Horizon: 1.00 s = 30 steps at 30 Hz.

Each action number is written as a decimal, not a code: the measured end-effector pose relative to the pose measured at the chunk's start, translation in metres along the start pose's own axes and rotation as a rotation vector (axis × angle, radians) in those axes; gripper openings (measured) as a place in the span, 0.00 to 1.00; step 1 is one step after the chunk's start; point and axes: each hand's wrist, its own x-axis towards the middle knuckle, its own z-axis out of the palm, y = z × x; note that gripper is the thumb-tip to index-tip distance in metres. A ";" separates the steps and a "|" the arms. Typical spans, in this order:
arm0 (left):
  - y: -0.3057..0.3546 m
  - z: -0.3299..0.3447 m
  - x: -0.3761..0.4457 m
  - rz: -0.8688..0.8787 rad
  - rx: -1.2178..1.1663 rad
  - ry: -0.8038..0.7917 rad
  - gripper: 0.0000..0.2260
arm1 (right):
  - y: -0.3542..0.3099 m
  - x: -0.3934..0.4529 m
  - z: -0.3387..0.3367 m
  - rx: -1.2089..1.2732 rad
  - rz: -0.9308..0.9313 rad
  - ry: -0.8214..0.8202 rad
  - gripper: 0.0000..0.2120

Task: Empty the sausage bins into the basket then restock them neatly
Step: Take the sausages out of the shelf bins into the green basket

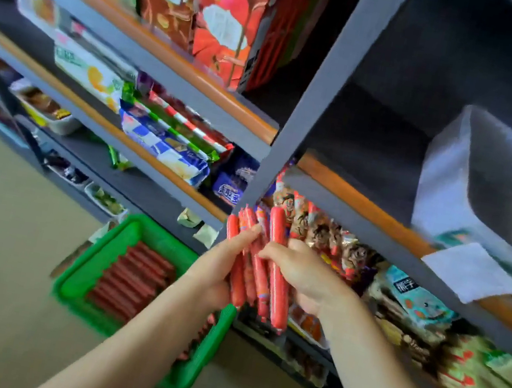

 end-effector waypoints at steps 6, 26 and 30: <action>-0.012 -0.085 0.012 -0.084 -0.187 0.097 0.19 | 0.049 0.051 0.047 0.130 0.085 -0.079 0.05; -0.119 -0.292 0.071 -0.194 -0.190 0.618 0.10 | 0.231 0.202 0.108 -0.129 0.321 -0.019 0.05; -0.141 -0.327 0.076 -0.200 -0.209 0.689 0.02 | 0.284 0.223 0.119 -0.177 0.396 -0.099 0.13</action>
